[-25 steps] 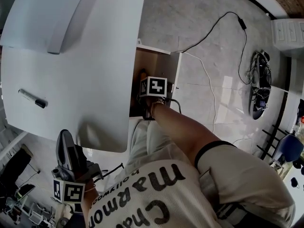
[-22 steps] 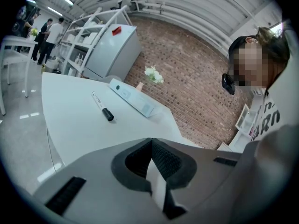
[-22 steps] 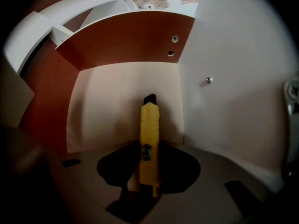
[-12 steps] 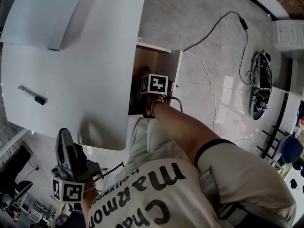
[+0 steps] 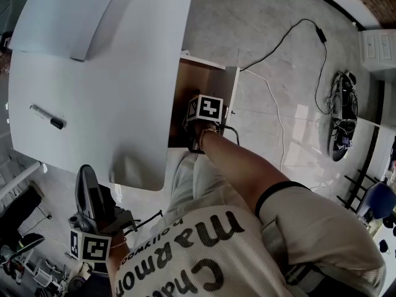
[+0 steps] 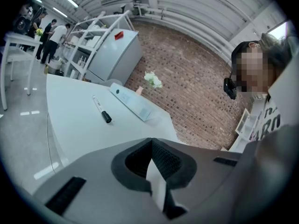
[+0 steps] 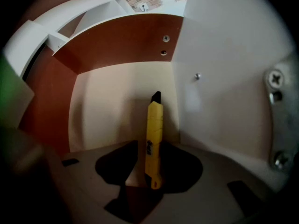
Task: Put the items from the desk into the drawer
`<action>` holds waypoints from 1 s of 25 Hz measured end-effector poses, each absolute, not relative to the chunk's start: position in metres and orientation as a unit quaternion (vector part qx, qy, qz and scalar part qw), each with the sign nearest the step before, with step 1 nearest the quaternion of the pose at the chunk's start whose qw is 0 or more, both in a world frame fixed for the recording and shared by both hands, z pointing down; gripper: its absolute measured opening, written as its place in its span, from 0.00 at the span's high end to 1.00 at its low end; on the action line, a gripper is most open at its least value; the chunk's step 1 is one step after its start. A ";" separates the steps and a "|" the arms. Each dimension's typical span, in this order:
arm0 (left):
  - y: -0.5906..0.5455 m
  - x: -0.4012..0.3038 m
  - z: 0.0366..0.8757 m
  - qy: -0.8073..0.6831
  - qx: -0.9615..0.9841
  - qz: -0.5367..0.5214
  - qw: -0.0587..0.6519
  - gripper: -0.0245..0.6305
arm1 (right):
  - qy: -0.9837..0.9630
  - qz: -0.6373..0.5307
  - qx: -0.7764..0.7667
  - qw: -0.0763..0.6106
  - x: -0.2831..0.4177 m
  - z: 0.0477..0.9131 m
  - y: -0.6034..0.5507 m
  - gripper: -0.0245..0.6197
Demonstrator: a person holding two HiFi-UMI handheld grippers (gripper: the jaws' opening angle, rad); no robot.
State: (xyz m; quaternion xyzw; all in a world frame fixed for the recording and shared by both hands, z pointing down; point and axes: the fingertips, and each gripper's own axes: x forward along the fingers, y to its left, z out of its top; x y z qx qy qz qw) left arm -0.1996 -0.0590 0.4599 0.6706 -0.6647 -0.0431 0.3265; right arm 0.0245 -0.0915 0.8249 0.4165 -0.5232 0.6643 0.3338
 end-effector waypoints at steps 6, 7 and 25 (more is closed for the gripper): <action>-0.051 -0.195 0.450 -0.665 0.675 -0.055 0.316 0.96 | -0.534 0.655 0.420 0.330 0.025 0.815 -0.091 0.70; -0.049 -0.194 0.449 -0.665 0.675 -0.057 0.315 0.96 | -0.538 0.657 0.417 0.325 0.024 0.812 -0.092 0.70; -0.016 -0.146 0.367 -0.655 0.684 -0.150 0.284 0.96 | -0.636 0.638 0.398 0.174 0.050 0.605 -0.114 0.91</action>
